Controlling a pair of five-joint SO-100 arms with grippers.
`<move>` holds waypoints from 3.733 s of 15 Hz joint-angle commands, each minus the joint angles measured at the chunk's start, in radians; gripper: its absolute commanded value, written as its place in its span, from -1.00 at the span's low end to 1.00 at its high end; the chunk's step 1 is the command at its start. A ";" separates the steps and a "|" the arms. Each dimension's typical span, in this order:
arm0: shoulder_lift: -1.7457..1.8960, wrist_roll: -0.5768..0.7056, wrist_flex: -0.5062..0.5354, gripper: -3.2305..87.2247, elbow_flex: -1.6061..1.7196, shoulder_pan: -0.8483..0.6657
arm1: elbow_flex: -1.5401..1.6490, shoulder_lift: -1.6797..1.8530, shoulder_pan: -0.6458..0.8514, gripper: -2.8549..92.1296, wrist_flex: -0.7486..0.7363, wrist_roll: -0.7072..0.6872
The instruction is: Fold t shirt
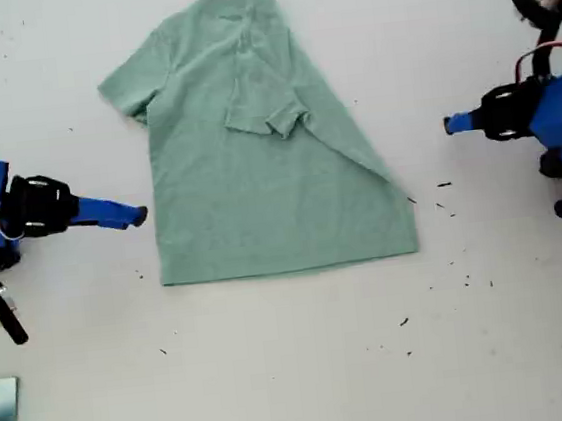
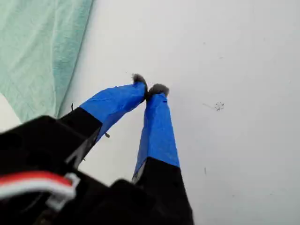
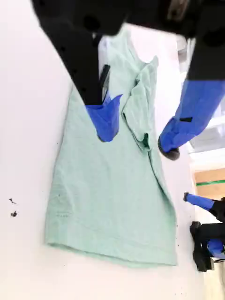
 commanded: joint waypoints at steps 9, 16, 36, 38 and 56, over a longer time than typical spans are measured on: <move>0.014 0.023 -0.003 -0.93 0.005 -0.069 | 0.069 0.015 -0.196 -0.88 -0.002 0.330; -0.374 -0.123 0.089 -0.93 -0.449 -0.120 | 0.071 0.015 -0.210 -0.85 -0.006 0.357; -1.724 0.483 0.100 -0.31 -1.137 -0.900 | 0.071 0.015 -0.245 -0.84 -0.006 0.322; -1.819 0.506 0.008 -0.31 -1.106 -0.957 | 0.071 0.015 -0.247 -0.84 -0.006 0.319; -1.549 0.626 0.080 -0.94 -1.508 -0.822 | 0.071 0.015 -0.249 -0.84 -0.006 0.348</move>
